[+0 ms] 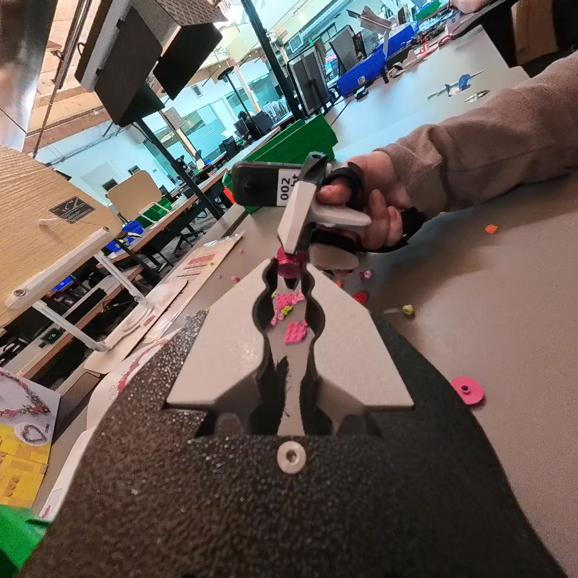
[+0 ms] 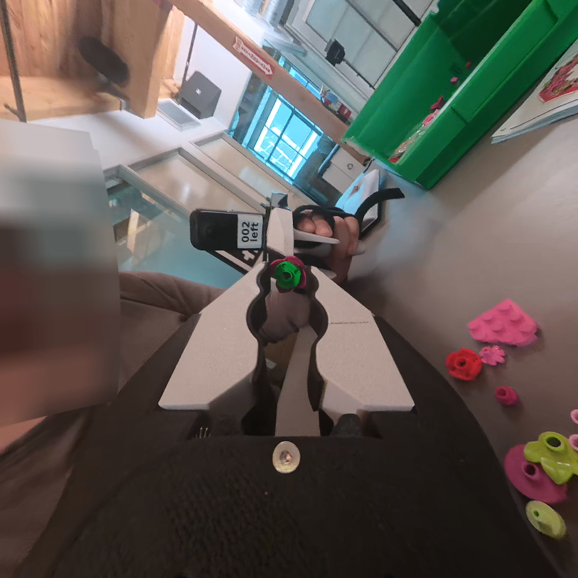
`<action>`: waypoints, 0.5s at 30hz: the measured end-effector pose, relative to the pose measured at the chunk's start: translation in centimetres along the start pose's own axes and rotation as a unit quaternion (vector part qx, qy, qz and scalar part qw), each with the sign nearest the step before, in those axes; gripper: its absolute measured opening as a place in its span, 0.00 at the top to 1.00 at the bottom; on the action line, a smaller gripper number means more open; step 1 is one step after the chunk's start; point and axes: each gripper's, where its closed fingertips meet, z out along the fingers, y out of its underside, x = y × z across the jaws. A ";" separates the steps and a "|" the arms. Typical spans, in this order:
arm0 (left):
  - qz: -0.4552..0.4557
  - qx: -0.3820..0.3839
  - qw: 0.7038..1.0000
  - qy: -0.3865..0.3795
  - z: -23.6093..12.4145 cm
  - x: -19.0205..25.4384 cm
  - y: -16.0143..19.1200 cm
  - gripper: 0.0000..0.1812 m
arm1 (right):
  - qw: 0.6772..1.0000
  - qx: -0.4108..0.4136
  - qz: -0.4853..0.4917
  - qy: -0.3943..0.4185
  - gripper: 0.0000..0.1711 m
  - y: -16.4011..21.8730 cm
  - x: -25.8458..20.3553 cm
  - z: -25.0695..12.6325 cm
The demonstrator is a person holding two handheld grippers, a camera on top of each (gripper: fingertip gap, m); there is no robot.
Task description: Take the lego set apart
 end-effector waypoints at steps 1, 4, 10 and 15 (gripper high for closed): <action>0.008 -0.007 1.000 0.003 0.0 0.2 0.1 0.94 | 1.000 -0.012 -0.003 0.000 0.88 0.3 0.0 -0.1; 0.008 -0.009 1.000 0.019 0.0 0.8 -0.1 0.94 | 0.999 -0.040 -0.013 0.003 0.88 1.0 -0.2 -0.3; 0.010 -0.032 0.999 0.014 0.2 1.5 0.4 0.94 | 0.997 -0.068 -0.015 0.016 0.88 1.7 0.2 -0.7; 0.020 -0.045 0.999 0.016 0.0 1.7 0.9 0.94 | 0.996 -0.084 -0.020 0.037 0.88 1.9 0.3 -1.4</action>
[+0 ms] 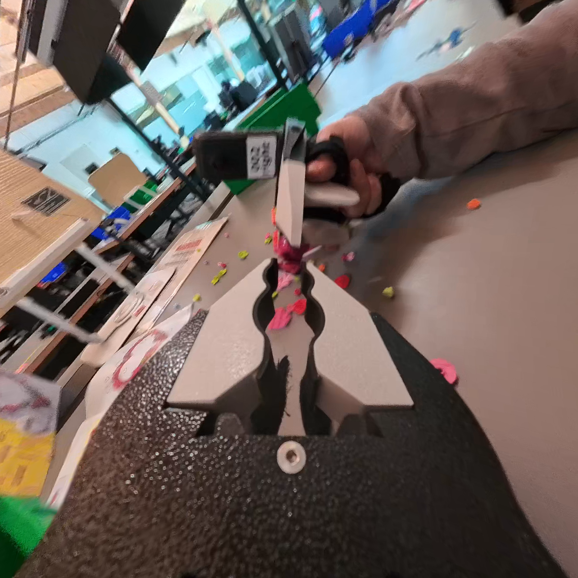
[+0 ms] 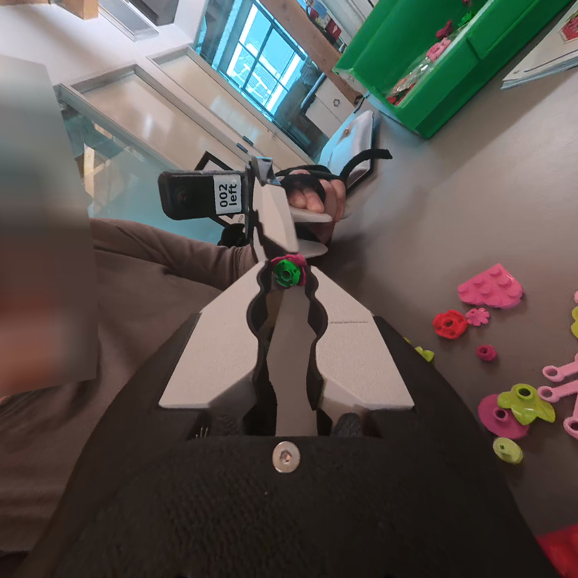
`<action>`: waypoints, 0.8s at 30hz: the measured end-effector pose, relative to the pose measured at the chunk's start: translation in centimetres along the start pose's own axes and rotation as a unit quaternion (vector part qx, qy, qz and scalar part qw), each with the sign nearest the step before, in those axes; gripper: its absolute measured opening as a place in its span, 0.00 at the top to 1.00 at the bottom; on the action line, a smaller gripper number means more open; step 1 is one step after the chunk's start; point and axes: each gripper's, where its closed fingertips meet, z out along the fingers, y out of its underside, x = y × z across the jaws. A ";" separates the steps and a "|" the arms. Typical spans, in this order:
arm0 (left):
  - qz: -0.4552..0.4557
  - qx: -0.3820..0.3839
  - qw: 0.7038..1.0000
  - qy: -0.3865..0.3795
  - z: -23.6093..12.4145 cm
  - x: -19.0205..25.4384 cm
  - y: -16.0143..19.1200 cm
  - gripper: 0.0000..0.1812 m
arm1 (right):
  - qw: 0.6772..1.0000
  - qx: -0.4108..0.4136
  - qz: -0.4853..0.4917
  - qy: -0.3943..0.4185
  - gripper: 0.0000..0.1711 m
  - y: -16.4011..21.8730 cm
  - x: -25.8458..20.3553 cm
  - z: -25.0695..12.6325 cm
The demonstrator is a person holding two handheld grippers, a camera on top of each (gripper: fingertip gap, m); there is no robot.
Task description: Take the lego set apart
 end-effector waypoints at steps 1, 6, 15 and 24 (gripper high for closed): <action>-0.005 -0.016 0.999 -0.042 -1.0 -1.5 0.9 0.94 | 1.000 0.025 0.001 0.009 0.88 -0.8 0.1 -1.5; -0.091 -0.006 0.994 -0.065 -3.8 -3.2 2.5 0.95 | 0.991 0.060 -0.022 0.114 0.88 -1.6 2.5 -4.8; -0.030 0.016 0.973 -0.230 -6.8 -8.3 -1.0 0.94 | 0.945 0.060 -0.250 0.203 0.87 -3.1 2.0 -2.4; -0.119 -0.272 0.902 -0.315 -14.8 -21.0 4.7 0.89 | 0.904 0.099 -0.333 0.247 0.87 -4.5 0.7 -2.1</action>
